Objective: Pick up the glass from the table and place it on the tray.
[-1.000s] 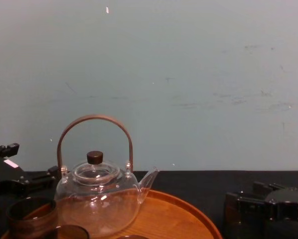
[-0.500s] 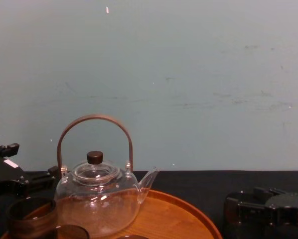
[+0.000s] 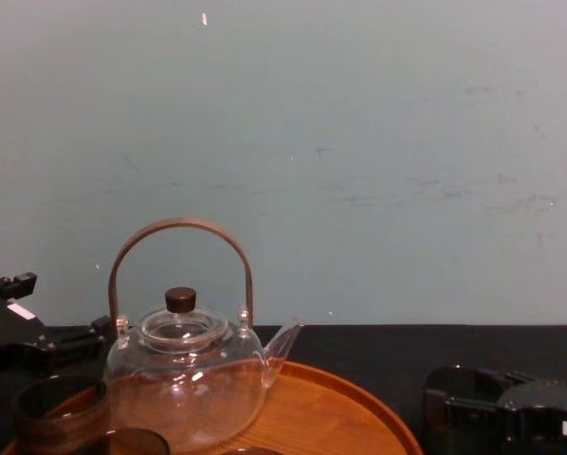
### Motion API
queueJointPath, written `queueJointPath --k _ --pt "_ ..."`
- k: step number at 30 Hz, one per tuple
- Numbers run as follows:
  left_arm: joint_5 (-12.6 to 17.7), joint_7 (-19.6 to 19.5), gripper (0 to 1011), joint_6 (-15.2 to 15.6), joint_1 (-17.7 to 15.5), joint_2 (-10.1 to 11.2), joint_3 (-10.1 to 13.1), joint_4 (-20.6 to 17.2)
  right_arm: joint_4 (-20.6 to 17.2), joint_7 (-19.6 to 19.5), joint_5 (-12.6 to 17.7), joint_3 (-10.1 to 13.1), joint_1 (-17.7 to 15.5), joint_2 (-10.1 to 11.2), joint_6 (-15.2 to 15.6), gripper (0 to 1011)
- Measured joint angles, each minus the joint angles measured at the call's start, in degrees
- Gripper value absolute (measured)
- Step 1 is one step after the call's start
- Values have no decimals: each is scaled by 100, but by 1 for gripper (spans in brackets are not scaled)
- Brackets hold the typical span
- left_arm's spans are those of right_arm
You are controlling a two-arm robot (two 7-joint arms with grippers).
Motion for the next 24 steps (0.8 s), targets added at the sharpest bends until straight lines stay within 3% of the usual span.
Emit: queueJointPath --k 24 --pt "0 0 1001 0 0 0 0 0 471 91 -113 -47 244 -139 -41 1002"
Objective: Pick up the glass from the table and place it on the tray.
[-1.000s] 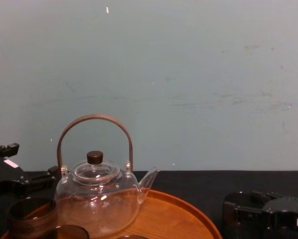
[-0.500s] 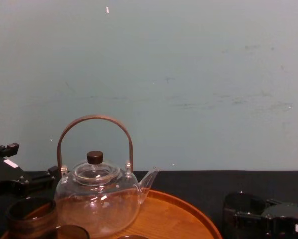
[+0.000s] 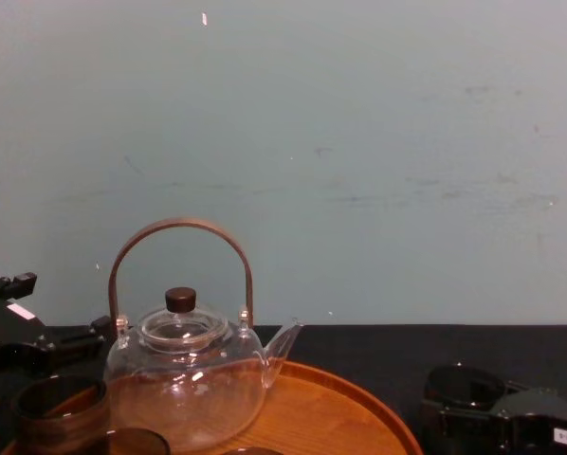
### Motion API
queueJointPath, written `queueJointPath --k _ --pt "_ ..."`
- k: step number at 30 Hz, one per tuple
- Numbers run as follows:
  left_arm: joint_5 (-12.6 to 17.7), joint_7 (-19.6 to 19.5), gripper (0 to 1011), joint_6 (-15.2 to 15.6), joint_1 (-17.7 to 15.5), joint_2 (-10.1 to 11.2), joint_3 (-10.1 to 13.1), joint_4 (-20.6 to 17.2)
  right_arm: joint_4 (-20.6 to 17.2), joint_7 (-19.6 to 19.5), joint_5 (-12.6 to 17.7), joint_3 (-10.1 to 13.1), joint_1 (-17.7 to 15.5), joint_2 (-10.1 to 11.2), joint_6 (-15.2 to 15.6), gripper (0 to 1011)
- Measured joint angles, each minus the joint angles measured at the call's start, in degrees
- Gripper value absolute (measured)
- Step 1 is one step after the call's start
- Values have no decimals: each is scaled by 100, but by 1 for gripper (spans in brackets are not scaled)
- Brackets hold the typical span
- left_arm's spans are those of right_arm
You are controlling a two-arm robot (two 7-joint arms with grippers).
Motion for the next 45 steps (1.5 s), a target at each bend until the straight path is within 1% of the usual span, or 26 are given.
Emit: queueJointPath --k 8,11,12,13,22,28,35,39,42,45 --pt "0 0 1001 0 0 0 0 0 16 -1 -42 -13 16 -3 -10 1002" --pt "0 0 1001 0 0 0 0 0 14 -2 -41 -11 13 -2 -10 967" --pt "0 0 1001 0 0 0 0 0 14 -2 -39 -10 12 -2 -11 935" --pt "0 0 1001 0 0 0 0 0 13 -2 -38 -9 12 -1 -11 926" --pt "0 0 1001 0 0 0 0 0 -3 1 -25 1 1 3 -13 915" --pt "0 0 1001 0 0 0 0 0 -162 94 40 42 -58 44 -60 915" --pt "0 0 1001 0 0 0 0 0 -469 121 51 21 -130 120 -22 915" --pt "0 0 1001 0 0 0 0 0 -746 119 59 -20 -182 179 35 915" --pt "0 0 1001 0 0 0 0 0 -871 128 60 -70 -185 189 57 915" --pt "0 0 1001 0 0 0 0 0 -890 167 45 -158 -124 151 63 915"
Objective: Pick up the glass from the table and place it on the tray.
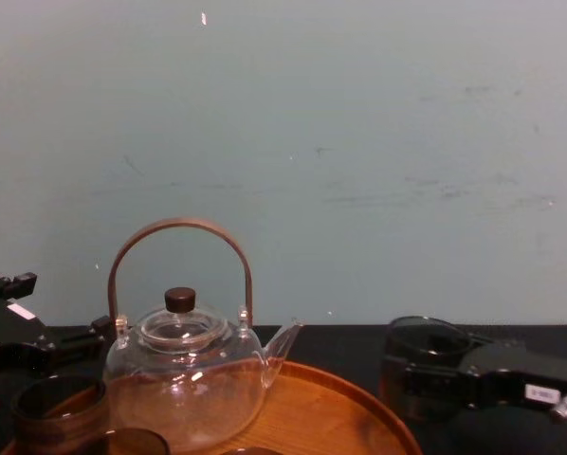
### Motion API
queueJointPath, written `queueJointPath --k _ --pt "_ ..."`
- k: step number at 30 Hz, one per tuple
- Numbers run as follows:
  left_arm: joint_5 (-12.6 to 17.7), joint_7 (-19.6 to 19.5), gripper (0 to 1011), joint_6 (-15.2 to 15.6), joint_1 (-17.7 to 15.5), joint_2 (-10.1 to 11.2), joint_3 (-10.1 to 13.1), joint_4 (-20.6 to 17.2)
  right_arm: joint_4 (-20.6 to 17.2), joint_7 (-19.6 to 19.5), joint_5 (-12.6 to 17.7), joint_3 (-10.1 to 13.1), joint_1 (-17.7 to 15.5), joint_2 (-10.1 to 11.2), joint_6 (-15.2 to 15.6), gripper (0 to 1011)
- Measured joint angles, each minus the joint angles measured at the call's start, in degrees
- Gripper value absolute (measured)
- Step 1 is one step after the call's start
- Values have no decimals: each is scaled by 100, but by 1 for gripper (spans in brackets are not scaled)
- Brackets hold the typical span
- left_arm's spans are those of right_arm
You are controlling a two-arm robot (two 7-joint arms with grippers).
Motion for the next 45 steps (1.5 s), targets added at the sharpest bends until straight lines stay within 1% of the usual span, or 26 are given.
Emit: queueJointPath --k 3,6,9,12,14,20,22,25,30,37,45 --pt "0 0 1001 0 0 0 0 0 49 37 -14 -74 78 -50 0 915" --pt "0 0 1001 0 0 0 0 0 185 95 -41 -172 201 -140 -10 915" --pt "0 0 1001 0 0 0 0 0 433 164 -80 -293 379 -272 -45 915" --pt "0 0 1001 0 0 0 0 0 617 202 -106 -356 492 -363 -80 915" --pt "0 0 1001 0 0 0 0 0 803 233 -132 -405 596 -447 -111 915" --pt "0 0 1001 0 0 0 0 0 1167 299 -182 -490 771 -612 -193 915" --pt "0 0 1001 0 0 0 0 0 1345 324 -215 -517 840 -681 -235 915" --pt "0 0 1001 0 0 0 0 0 1510 342 -251 -537 892 -739 -265 915" --pt "0 0 1001 0 0 0 0 0 1658 366 -304 -554 921 -798 -283 915" --pt "0 0 1001 0 0 0 0 0 1672 366 -398 -590 923 -809 -267 915" --pt "0 0 1001 0 0 0 0 0 1670 365 -393 -584 920 -810 -266 924"
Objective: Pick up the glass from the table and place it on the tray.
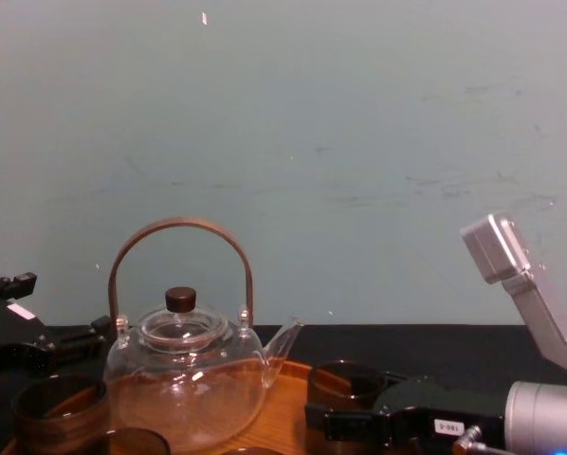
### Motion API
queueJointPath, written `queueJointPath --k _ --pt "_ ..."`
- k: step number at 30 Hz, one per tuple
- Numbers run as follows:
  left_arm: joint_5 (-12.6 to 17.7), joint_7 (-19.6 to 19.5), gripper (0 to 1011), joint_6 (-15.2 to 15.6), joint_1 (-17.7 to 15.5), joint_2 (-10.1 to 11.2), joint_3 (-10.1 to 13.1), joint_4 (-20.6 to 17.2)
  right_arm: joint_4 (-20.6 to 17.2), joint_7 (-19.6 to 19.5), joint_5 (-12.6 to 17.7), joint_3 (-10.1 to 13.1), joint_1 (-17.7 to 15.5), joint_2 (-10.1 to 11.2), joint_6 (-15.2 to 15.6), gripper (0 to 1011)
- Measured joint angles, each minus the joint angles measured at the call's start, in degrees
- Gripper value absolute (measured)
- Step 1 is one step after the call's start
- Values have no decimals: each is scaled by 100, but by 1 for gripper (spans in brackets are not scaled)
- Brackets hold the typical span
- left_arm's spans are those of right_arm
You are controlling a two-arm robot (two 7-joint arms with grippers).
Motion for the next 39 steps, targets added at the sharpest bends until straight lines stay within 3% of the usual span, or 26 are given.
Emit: queueJointPath --k 5,15,25,31,39 --pt "0 0 1001 0 0 0 0 0 -4 -3 -23 -26 0 6 -1 1002" --pt "0 0 1001 0 0 0 0 0 -267 107 99 114 -126 97 -138 1002" --pt "0 0 1001 0 0 0 0 0 -1320 56 447 441 -641 550 -275 1002" --pt "0 0 1001 0 0 0 0 0 -1679 -124 643 671 -955 805 -311 1002" --pt "0 0 1001 0 0 0 0 0 -1828 -320 835 946 -1284 1015 -385 1002"
